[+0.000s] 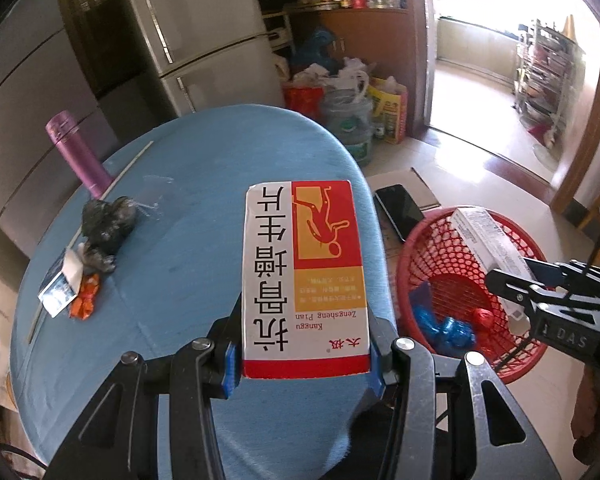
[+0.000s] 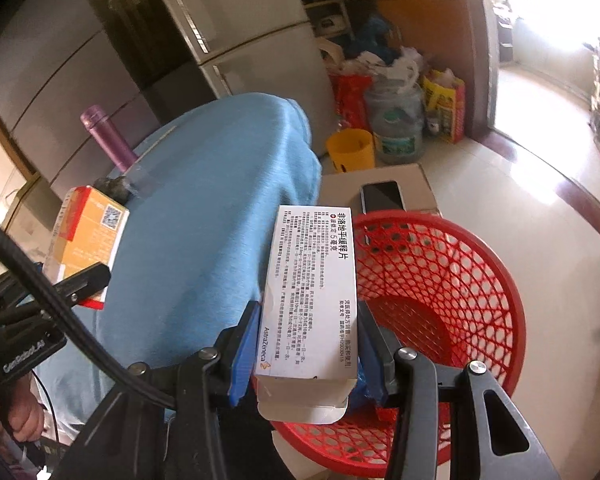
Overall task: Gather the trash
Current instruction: 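Carry both boxes toward the red mesh basket, then open both grippers over the basket to drop the boxes inside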
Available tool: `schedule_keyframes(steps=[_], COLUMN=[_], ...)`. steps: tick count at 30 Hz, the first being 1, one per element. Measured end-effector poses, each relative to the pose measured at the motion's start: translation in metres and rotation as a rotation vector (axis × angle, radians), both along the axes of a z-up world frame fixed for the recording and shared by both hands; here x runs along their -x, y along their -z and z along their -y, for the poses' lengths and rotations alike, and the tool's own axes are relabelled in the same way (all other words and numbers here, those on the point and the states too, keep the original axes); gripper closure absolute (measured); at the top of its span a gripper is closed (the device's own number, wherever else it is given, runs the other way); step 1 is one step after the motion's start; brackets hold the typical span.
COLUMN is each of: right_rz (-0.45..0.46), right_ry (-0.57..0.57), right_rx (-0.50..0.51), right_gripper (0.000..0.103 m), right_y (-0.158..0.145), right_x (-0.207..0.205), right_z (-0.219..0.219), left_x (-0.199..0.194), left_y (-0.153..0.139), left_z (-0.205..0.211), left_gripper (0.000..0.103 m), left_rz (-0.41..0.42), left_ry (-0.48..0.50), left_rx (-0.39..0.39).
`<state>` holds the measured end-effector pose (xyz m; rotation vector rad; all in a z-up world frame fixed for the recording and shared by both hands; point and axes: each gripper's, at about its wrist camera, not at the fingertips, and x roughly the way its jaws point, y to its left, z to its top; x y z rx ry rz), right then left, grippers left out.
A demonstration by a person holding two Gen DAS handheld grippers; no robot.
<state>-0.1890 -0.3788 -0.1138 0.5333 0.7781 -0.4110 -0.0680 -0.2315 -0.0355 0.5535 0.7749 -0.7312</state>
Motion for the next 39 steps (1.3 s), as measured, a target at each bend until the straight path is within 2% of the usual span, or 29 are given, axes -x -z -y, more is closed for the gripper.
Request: schedule_keyframes(steps=[14, 23, 31, 39], right_rz=[-0.028, -0.055, -0.075, -0.098], right_ry=[0.063, 0.130, 0.217, 0.248], right_rx=[-0.052, -0.103, -0.165, -0.226], right_gripper=[0.054, 0.054, 0.054, 0.052], right_y=[0.015, 0.031, 0.050, 0.064], right_x=[0.006, 0.017, 0.033, 0.042], right_z=[0.019, 0.040, 0.065, 0.076], left_x=[0.014, 0.017, 0.019, 0.026], left_y=[0.006, 0.017, 0.030, 0.043], left_z=[0.018, 0.033, 0.051, 0.078], left_gripper=[0.053, 0.053, 0.053, 0.052], left_rz=[-0.005, -0.043, -0.148, -0.202], left_ry=[0.082, 0.156, 0.237, 0.311], left_rx=[-0.020, -0.046, -0.054, -0.075])
